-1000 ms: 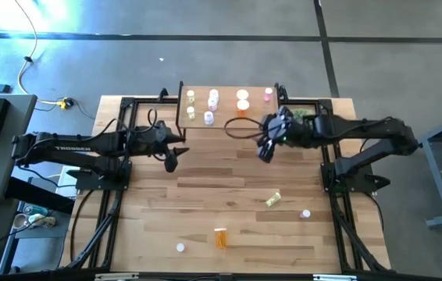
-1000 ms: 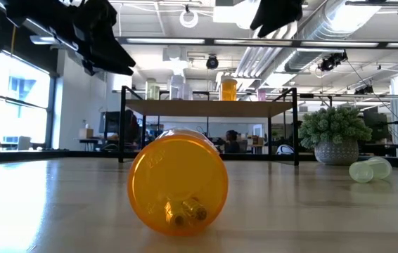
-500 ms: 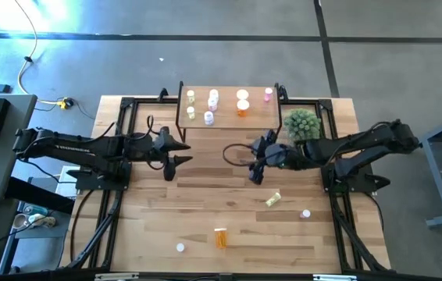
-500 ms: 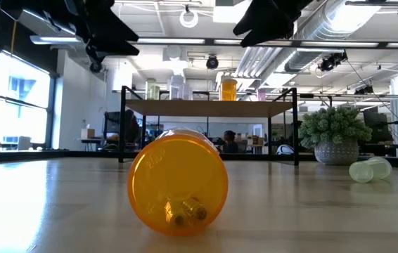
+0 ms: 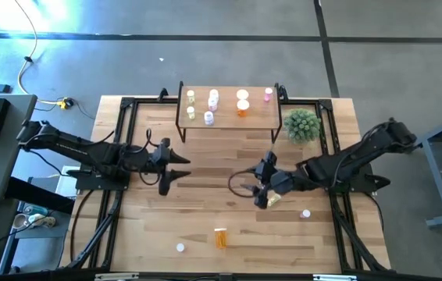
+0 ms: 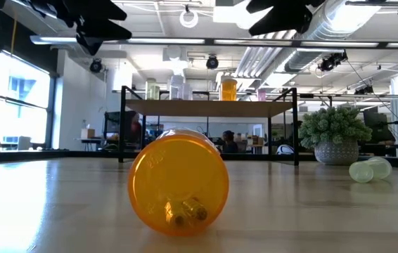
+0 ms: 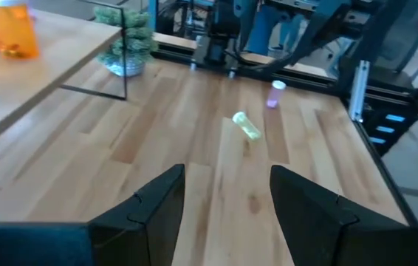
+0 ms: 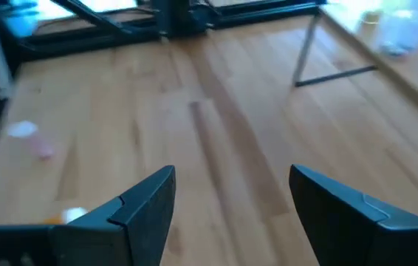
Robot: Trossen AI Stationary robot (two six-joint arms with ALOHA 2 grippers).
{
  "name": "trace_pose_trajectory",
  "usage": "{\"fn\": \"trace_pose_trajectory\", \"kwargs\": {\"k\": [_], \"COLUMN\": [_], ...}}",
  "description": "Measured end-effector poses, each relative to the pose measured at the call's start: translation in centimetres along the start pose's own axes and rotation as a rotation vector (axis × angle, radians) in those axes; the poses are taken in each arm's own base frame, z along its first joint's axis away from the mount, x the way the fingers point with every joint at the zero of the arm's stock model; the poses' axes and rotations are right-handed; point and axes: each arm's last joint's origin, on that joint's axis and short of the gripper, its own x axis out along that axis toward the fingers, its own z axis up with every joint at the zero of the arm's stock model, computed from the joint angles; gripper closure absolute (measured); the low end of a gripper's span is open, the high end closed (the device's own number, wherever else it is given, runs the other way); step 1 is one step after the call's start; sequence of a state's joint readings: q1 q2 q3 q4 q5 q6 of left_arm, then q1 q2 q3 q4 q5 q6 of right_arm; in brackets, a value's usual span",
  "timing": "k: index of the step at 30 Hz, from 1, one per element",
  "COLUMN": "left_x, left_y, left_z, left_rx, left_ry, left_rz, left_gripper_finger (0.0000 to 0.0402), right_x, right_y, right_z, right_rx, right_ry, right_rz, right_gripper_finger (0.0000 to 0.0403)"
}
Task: Pick and place medicine bottles onto shelf by color
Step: Put the orange pill bottle aligned with the other orange pill bottles on the shelf
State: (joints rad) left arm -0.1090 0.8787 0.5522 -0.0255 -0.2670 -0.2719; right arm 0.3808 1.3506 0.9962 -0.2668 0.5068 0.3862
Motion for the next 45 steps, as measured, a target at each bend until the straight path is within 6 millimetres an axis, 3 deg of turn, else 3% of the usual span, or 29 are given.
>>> {"fn": "trace_pose_trajectory", "kwargs": {"k": [10,24,32,45], "left_x": [-0.2,1.5,1.4,0.7], "left_y": [-2.1,-4.0,-4.9,-6.0], "left_z": [-0.9,-2.7,-3.4,-3.8], "left_rx": [-0.008,0.02,-0.028,-0.017], "left_ry": [0.024,0.075,0.1,0.085], "left_rz": [-0.034,0.005,-0.021,-0.026], "left_gripper_finger": [0.0211,0.0211,0.0211,0.0211], "right_x": [0.4,-1.0,-1.7,-3.8], "right_y": [2.4,3.9,4.8,7.7], "right_z": [-1.8,-3.1,-3.6,-1.7], "right_rx": [0.065,0.227,0.332,0.36], "right_ry": [0.021,0.022,0.008,-0.123], "right_rz": [-0.017,-0.042,-0.027,0.166], "right_gripper_finger": [0.0146,0.0146,0.0146,0.0146]}}
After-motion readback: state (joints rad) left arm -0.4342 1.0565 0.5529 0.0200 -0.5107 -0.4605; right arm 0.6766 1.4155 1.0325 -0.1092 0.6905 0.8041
